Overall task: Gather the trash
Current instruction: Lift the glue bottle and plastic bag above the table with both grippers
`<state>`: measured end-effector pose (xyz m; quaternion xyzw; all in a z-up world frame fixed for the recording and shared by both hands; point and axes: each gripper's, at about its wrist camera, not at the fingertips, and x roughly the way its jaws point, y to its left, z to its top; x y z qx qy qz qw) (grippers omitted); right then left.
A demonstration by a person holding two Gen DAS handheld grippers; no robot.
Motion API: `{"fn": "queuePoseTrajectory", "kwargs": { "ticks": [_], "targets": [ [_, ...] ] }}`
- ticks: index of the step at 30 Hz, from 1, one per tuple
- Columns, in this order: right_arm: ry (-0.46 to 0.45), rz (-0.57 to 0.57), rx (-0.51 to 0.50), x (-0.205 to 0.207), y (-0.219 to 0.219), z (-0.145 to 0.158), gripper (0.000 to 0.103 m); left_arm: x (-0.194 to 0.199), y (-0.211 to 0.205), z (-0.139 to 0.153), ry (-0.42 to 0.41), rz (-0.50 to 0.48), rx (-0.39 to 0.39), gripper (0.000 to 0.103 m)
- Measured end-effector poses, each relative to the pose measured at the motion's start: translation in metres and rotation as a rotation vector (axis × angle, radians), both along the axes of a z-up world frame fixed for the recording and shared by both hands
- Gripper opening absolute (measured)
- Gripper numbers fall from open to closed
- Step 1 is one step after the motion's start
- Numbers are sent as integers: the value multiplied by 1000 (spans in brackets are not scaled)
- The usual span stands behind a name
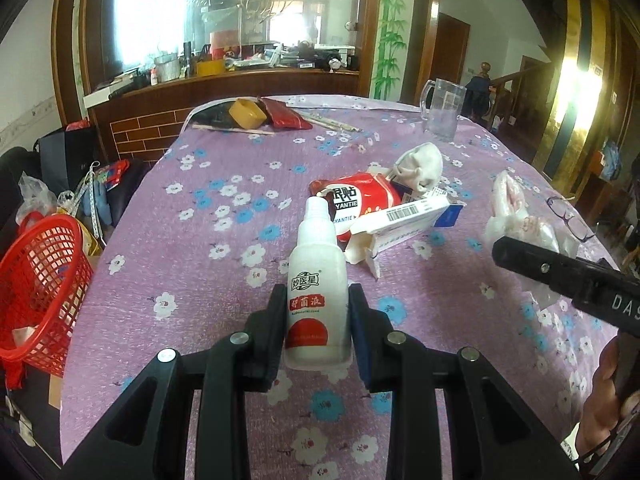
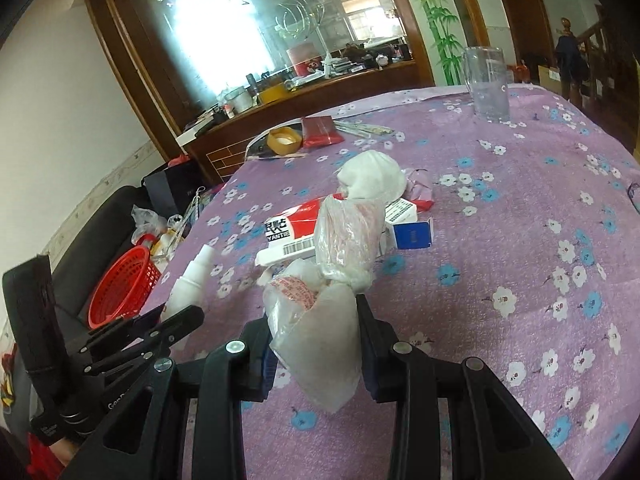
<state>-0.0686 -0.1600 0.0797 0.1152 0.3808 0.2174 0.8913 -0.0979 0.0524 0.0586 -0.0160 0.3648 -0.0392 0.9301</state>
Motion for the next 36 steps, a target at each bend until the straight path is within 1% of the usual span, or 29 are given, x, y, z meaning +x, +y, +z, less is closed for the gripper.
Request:
{"fn": "queuePoseTrajectory", "kwargs": {
  "ticks": [8,16,30,36],
  "targets": [
    [-22,12,-15,-11,8,9,37,-10,1,7,-28,12,21,29],
    [-14,30,-33,-18,18,9,37,-17,6,10,-50,41,54,29],
    [-18,47,-43,-23,25,12,37,-20,9,9,-63,73,95,29],
    [-5,50,-41,-18,26,8,37,-17,11,6,-56,79,95,29]
  ]
}}
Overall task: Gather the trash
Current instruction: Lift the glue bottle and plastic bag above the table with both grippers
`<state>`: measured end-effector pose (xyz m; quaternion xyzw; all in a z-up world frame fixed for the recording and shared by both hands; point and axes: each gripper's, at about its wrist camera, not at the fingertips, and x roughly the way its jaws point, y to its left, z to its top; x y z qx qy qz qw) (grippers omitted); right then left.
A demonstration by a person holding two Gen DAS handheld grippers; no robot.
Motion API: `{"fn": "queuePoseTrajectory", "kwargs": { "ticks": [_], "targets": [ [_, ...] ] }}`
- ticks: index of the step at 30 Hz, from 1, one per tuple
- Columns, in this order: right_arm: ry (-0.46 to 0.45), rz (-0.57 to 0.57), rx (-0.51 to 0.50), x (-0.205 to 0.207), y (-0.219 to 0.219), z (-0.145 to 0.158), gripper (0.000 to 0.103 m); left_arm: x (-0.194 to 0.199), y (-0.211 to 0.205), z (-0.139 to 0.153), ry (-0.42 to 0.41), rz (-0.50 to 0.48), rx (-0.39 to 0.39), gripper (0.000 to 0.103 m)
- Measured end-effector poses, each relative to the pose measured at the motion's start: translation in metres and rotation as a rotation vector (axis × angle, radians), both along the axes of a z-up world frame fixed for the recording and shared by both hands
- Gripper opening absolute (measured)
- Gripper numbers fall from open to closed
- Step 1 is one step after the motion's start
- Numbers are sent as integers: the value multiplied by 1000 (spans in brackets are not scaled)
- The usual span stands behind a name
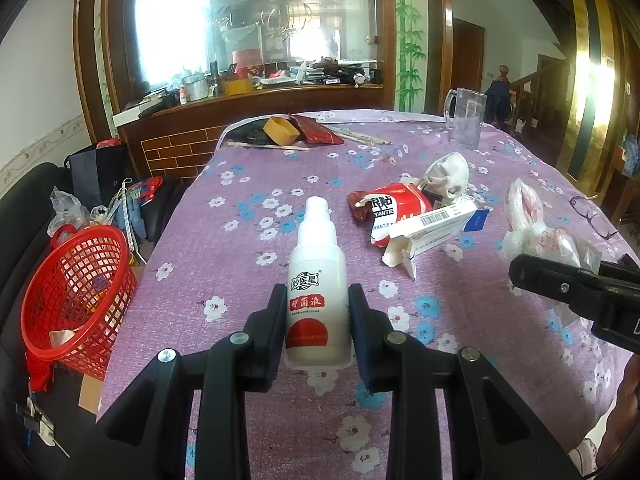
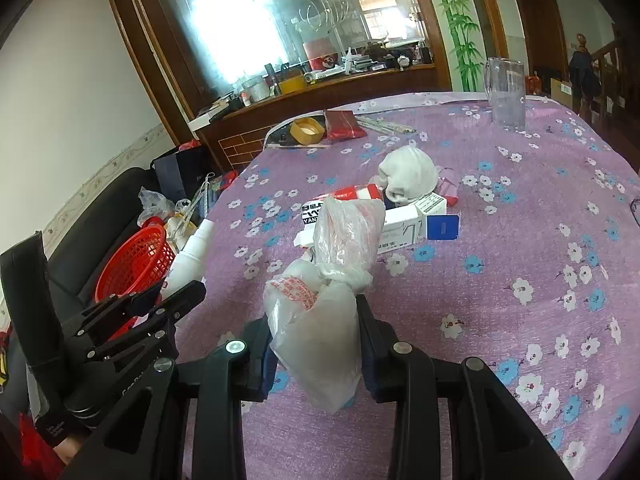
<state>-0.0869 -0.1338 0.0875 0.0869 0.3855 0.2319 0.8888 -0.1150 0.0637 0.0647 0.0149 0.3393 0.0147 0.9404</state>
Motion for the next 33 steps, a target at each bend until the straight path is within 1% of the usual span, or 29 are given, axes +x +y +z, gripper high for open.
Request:
{"fn": "queuePoseTrajectory", "kwargs": {
  "ticks": [24,33],
  "targets": [
    [17,5,-6,1,5,-5,37,5,8,-6,11,15,2,29],
    [22,20,-18,6,14,-6,37,1,17,-6,7,29,-9,29]
  ]
}}
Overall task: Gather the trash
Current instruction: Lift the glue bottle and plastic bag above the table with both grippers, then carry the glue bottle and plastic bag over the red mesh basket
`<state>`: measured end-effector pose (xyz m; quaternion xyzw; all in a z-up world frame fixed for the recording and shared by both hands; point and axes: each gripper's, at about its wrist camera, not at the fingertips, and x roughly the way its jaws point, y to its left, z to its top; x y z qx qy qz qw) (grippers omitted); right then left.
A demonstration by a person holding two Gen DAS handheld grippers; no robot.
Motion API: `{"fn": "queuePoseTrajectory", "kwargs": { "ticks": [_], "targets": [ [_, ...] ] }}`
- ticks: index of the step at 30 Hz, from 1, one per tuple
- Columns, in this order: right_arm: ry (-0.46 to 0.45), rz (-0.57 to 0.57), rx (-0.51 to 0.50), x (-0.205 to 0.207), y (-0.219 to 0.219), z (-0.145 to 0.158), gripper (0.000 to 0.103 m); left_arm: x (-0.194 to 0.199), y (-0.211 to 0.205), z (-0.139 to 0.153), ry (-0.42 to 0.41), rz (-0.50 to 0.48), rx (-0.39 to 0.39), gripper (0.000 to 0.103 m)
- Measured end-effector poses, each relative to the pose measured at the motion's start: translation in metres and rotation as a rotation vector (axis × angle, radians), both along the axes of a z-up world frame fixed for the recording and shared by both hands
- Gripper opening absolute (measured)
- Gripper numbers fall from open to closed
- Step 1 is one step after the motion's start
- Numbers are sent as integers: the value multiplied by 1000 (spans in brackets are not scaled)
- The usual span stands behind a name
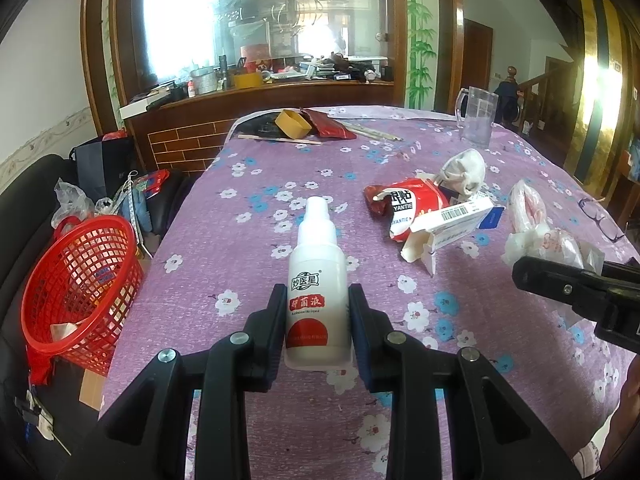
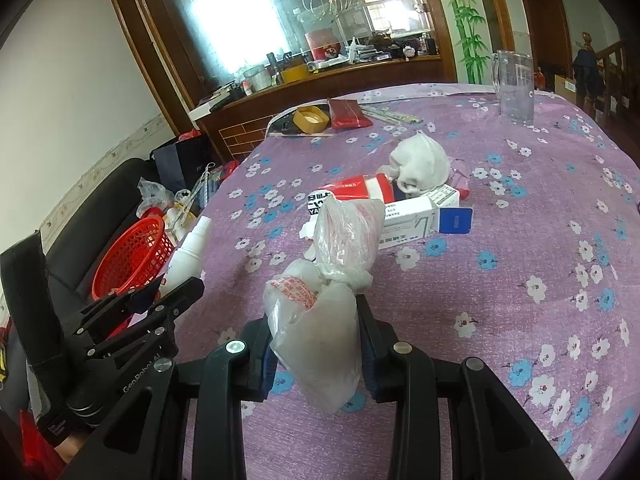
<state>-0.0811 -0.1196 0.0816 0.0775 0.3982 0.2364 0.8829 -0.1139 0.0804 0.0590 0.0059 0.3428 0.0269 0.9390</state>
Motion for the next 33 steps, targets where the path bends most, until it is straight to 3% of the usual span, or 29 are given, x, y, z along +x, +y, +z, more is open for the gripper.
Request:
{"fn": "queuePoseTrajectory", "kwargs": {
  "ticks": [19,33],
  "targets": [
    [-8,78,-37,6,40,7,37,-12,40,9,-24,73,-45,29],
    [26,184,-26,20,90,19,37,-33,106,31,-73,183,-108,29]
  ]
}}
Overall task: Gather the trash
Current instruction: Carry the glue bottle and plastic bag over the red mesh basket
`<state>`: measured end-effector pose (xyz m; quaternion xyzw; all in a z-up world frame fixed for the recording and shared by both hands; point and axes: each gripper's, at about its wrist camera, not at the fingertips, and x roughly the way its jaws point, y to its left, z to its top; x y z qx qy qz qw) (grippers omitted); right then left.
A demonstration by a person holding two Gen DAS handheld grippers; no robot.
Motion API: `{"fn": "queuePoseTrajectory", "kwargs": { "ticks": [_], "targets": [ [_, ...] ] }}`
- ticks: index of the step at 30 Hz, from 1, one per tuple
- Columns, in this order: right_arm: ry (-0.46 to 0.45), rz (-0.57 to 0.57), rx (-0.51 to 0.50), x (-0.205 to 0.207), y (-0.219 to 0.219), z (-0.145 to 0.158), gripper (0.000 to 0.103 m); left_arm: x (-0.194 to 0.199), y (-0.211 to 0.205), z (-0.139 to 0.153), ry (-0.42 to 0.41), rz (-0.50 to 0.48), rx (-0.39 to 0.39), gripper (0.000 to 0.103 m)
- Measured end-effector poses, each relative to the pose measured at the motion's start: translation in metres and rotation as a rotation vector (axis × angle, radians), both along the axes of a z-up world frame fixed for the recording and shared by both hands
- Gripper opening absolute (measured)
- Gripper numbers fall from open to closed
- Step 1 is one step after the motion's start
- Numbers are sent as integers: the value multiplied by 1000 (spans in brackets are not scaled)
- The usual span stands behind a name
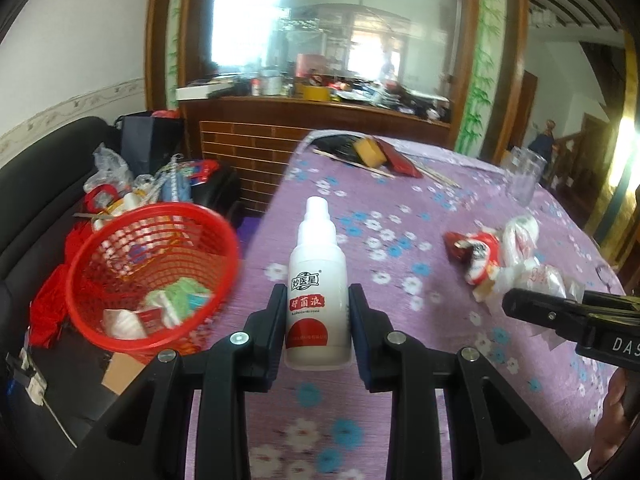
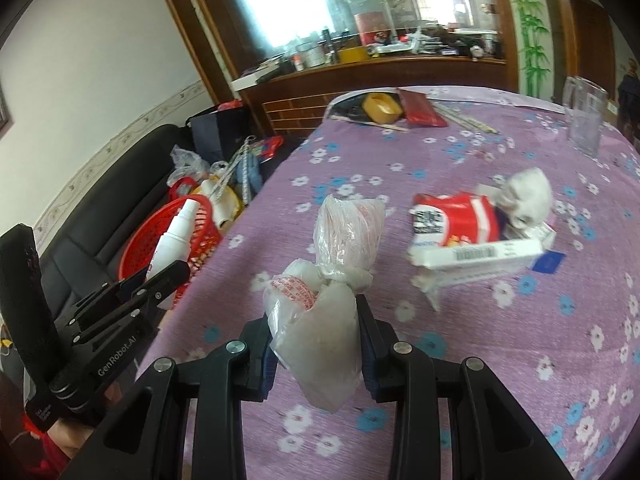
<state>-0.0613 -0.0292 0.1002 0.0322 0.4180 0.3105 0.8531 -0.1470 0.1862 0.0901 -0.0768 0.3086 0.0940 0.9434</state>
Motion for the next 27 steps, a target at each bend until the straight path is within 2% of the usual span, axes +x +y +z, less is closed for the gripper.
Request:
{"fn": "queuePoseTrajectory", "kwargs": {
  "ticks": [13,20,27],
  "targets": [
    [43,169,19,12,88,17,37,-21,99,0,-4,202,-41,29],
    [17,263,18,17,150,28,37,-18,137,-7,16,248,-71,29],
    [36,335,36,29,217,29,39,-15,162,-12,29,277,-104,29]
  ]
}}
